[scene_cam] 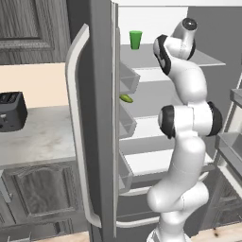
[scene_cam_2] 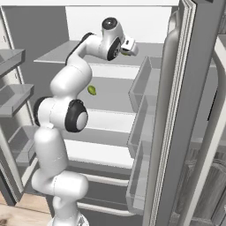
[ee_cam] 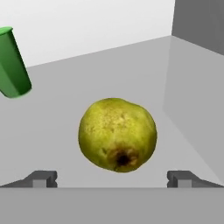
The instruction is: Pick the mango and pear from the fridge and place them on the plate next to the blender to make a fruit smoothie.
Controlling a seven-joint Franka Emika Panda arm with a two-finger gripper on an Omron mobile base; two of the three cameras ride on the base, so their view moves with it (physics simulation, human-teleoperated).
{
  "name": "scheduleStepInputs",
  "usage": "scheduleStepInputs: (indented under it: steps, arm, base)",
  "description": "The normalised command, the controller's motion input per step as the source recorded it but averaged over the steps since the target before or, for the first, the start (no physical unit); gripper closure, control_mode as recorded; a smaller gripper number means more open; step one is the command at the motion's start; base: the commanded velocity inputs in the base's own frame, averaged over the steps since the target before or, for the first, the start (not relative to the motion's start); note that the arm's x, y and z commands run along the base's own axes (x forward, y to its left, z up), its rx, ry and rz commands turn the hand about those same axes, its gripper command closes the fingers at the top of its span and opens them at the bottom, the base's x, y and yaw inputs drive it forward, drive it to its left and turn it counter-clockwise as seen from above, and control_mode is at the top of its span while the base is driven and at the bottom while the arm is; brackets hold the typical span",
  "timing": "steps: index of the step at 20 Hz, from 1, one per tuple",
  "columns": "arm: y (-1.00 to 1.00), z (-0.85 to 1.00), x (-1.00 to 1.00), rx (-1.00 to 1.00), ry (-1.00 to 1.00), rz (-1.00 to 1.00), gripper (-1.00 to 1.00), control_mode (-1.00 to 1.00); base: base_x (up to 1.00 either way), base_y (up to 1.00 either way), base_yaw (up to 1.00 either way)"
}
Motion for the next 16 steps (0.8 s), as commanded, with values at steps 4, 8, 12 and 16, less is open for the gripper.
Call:
scheduleStepInputs:
  steps: [4,8,12,16]
  arm:
    - [-0.06,-0.02,0.24,0.00,0.02,0.00,-1.00,-1.00]
    - [-0.06,-0.05,0.28,0.00,0.01,0.00,-1.00,-1.00]
    - [-0.03,-0.04,0.30,0.00,0.01,0.00,-1.00,-1.00]
    - [-0.02,-0.19,0.08,0.00,0.01,0.00,1.00,-1.00]
  base:
    - [0.00,0.00,0.00]
    - [0.00,0.00,0.00]
    - [0.00,0.00,0.00]
    - [0.00,0.00,0.00]
